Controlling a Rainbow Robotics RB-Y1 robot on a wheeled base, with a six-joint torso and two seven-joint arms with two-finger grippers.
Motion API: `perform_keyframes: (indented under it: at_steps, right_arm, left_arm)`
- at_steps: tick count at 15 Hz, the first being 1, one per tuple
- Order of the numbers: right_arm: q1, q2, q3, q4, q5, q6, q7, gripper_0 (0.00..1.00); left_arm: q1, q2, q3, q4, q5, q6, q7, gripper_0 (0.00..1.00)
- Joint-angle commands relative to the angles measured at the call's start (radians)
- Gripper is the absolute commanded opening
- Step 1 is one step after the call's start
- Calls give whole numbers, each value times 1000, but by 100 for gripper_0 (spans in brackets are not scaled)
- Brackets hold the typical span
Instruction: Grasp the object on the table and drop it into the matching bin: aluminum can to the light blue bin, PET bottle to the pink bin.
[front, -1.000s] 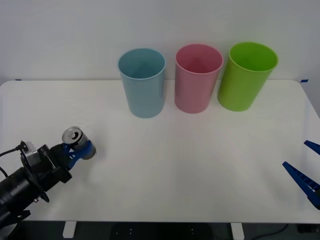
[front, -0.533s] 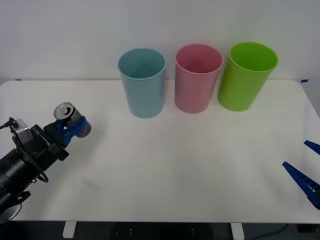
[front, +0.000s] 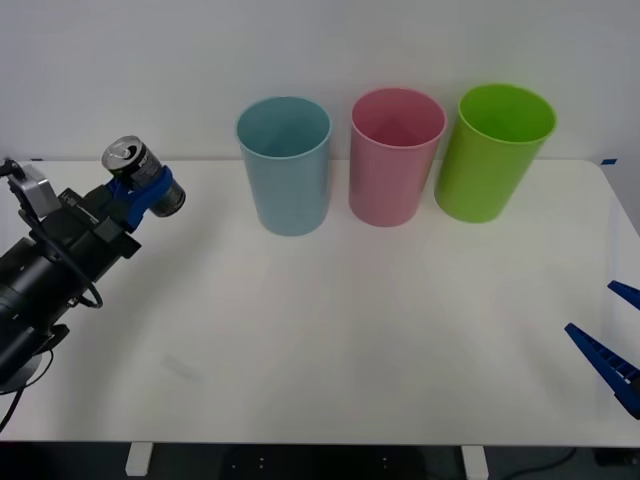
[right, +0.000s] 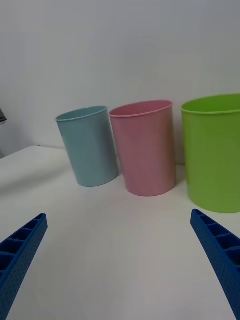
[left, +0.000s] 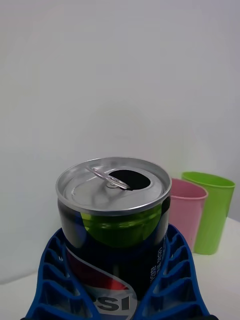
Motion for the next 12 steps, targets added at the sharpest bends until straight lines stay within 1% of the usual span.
perform_keyframes:
  at_steps: [1,3,5,7,10,12]
  right_arm:
    - [0,0,0,0,0,0,0,100]
    - [0,0,0,0,0,0,0,100]
    - [0,0,0,0,0,0,0,100]
    - [0,0,0,0,0,0,0,100]
    - [0,0,0,0,0,0,0,100]
    - [0,0,0,0,0,0,0,100]
  left_arm:
    - [-62,-3,0,1,-39,26,29,0]
    - [-117,-9,0,5,-81,49,52,0]
    - [-186,-9,0,27,-137,75,110,0]
    - [-243,-9,-9,56,-179,106,119,0]
    - [-330,-9,-24,143,-223,118,110,0]
    - [-383,-9,-43,206,-233,118,104,0]
